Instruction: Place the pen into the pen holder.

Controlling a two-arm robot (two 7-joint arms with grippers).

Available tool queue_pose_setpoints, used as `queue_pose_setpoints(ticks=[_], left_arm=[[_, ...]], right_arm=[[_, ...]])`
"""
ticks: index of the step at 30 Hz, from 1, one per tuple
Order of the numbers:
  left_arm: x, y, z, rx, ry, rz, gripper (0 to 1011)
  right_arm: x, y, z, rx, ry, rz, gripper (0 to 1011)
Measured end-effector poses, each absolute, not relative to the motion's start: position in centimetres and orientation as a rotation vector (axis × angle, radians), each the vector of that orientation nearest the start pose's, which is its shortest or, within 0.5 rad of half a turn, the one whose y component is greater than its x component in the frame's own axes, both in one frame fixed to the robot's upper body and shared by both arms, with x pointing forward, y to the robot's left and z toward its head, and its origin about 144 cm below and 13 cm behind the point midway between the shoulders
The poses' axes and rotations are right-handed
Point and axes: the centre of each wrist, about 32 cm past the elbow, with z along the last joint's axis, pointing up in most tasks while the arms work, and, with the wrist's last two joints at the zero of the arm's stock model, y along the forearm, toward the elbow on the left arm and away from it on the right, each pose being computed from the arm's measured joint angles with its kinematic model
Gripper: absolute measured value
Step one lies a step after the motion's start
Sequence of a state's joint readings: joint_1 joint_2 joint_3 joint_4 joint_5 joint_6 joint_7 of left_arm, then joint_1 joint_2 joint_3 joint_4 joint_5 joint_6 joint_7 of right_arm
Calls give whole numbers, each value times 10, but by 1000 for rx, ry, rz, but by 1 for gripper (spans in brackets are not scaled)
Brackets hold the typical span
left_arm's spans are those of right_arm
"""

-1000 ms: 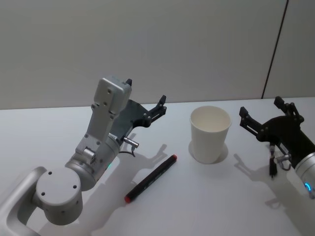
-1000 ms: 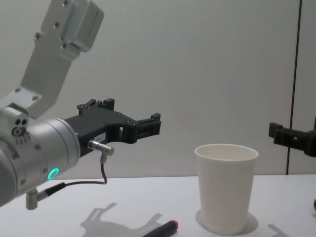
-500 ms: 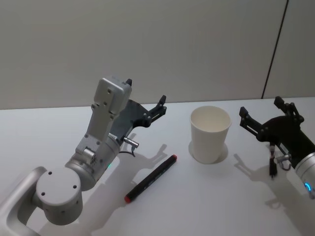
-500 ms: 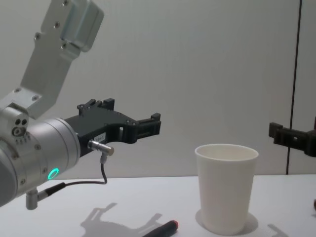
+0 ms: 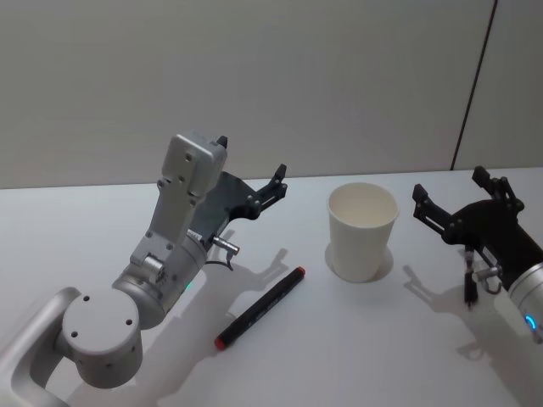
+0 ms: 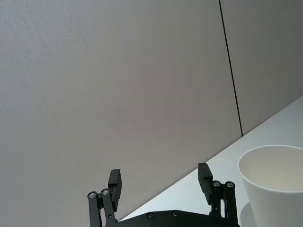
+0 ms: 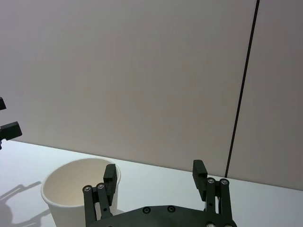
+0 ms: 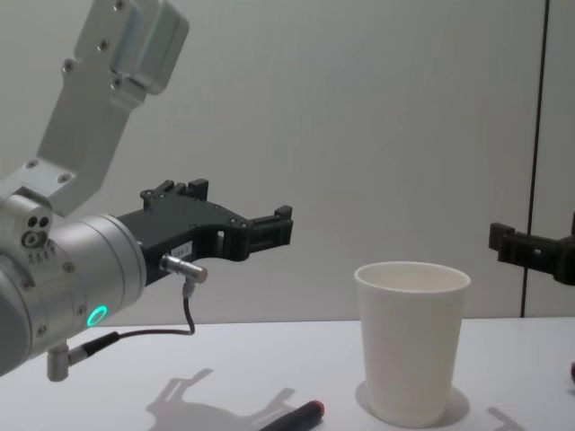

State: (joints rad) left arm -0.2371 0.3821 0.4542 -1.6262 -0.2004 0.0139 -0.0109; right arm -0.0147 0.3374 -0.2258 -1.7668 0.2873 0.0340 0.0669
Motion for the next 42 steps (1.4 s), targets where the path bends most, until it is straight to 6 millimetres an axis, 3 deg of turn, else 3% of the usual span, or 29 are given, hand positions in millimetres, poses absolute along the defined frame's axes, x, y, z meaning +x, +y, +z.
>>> queue_pose_setpoints(ticks=[26,42], left_arm=[[492,198,1204,61,-268,1124,1001],[492,198,1204,61,-268,1124,1001]], right_arm=[[430,-245,1186,14,11,-1312,1002],[420,-237,1188,10,148,-1427,1001]])
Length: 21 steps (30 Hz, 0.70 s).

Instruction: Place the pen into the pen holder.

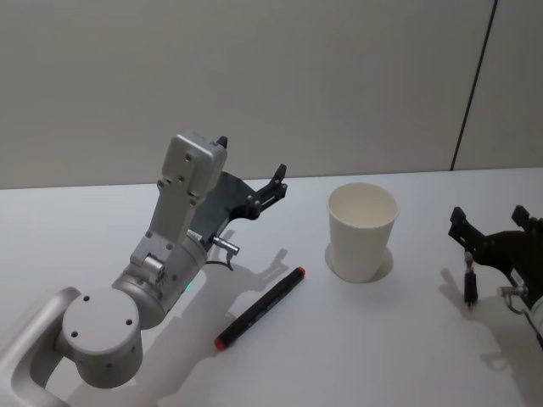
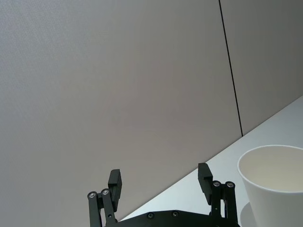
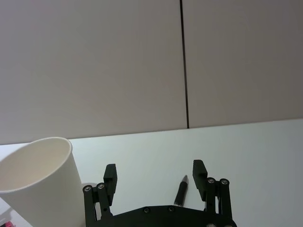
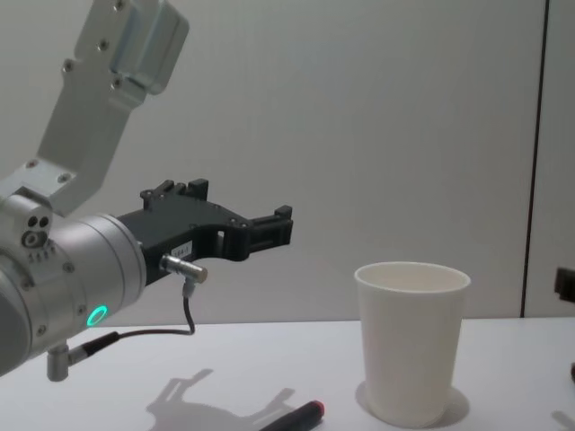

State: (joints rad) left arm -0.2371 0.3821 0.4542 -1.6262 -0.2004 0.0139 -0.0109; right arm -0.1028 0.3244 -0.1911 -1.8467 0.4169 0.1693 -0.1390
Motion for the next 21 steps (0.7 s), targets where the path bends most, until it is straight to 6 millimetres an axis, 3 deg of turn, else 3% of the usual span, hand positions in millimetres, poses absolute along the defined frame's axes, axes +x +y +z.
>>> queue_pose_setpoints(ticks=[21], left_arm=[[492,198,1204,61,-268,1124,1001]], right_arm=[[417,-215,1199,-152,265,-1551,1001]])
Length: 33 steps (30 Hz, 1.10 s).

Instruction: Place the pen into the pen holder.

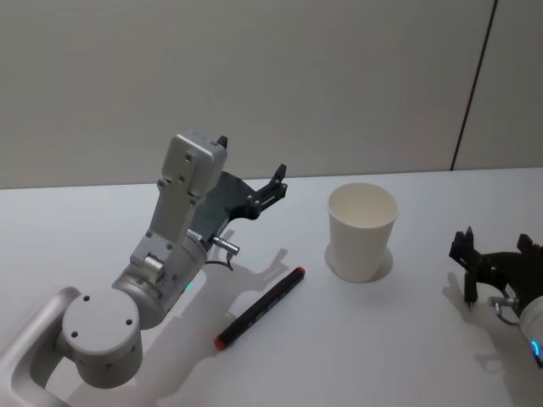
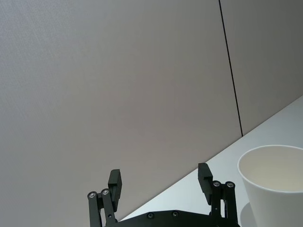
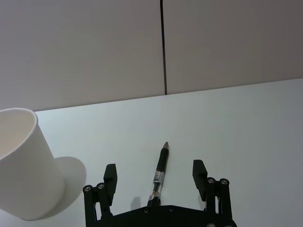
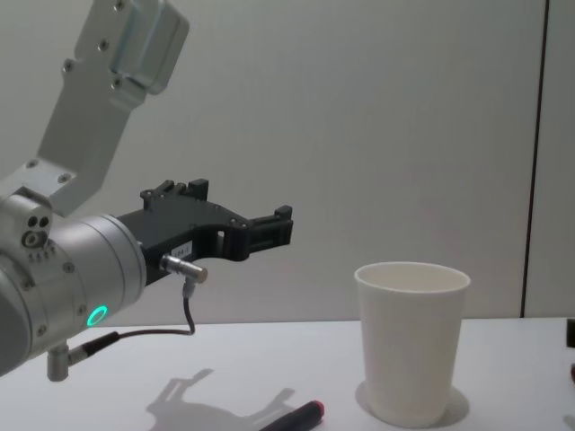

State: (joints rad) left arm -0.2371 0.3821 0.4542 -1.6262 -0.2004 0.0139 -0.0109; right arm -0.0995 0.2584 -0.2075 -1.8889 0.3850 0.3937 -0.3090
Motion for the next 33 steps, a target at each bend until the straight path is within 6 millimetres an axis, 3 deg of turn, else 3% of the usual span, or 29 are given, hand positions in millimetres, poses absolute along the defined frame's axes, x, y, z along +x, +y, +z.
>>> queue_pose_setpoints(ticks=[33], left_arm=[[492,198,1204,61,-268,1124,1001]], right_arm=[[451,-197,1203,-289,351,-1594,1002]])
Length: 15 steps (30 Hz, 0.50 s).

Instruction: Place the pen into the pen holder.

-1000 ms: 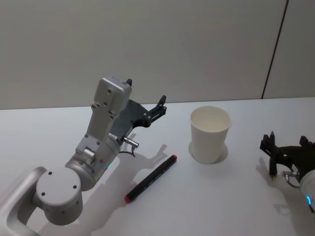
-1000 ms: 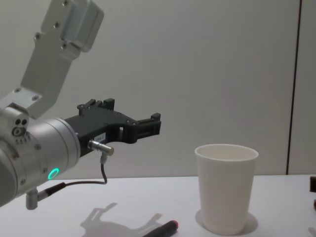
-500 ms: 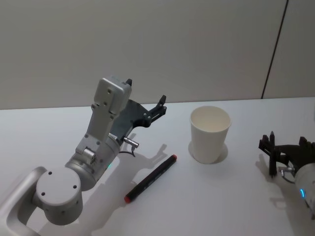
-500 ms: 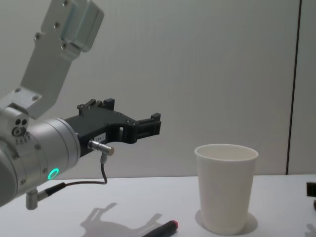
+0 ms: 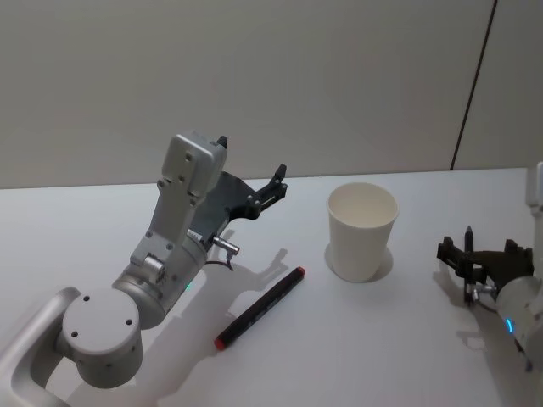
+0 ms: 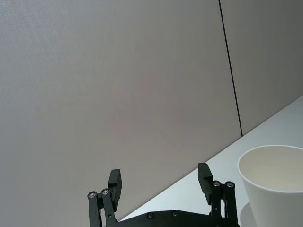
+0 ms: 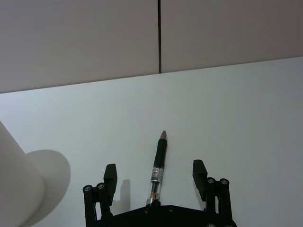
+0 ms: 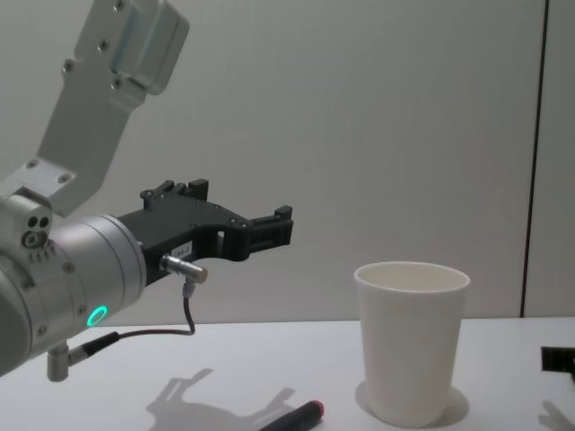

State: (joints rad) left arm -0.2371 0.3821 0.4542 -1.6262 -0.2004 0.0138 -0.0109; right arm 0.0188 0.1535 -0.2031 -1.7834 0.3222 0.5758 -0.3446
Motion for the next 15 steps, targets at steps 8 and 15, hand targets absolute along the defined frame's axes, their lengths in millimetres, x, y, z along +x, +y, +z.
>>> queue_pose_setpoints(ticks=[8,15], left_arm=[[492,198,1204,61,-268,1124,1001],[492,198,1204,61,-268,1124,1001]], right_arm=[[459,-195,1199,-307,371,-1582,1002],[463,-194,1195,-321,383,-1584,1001]])
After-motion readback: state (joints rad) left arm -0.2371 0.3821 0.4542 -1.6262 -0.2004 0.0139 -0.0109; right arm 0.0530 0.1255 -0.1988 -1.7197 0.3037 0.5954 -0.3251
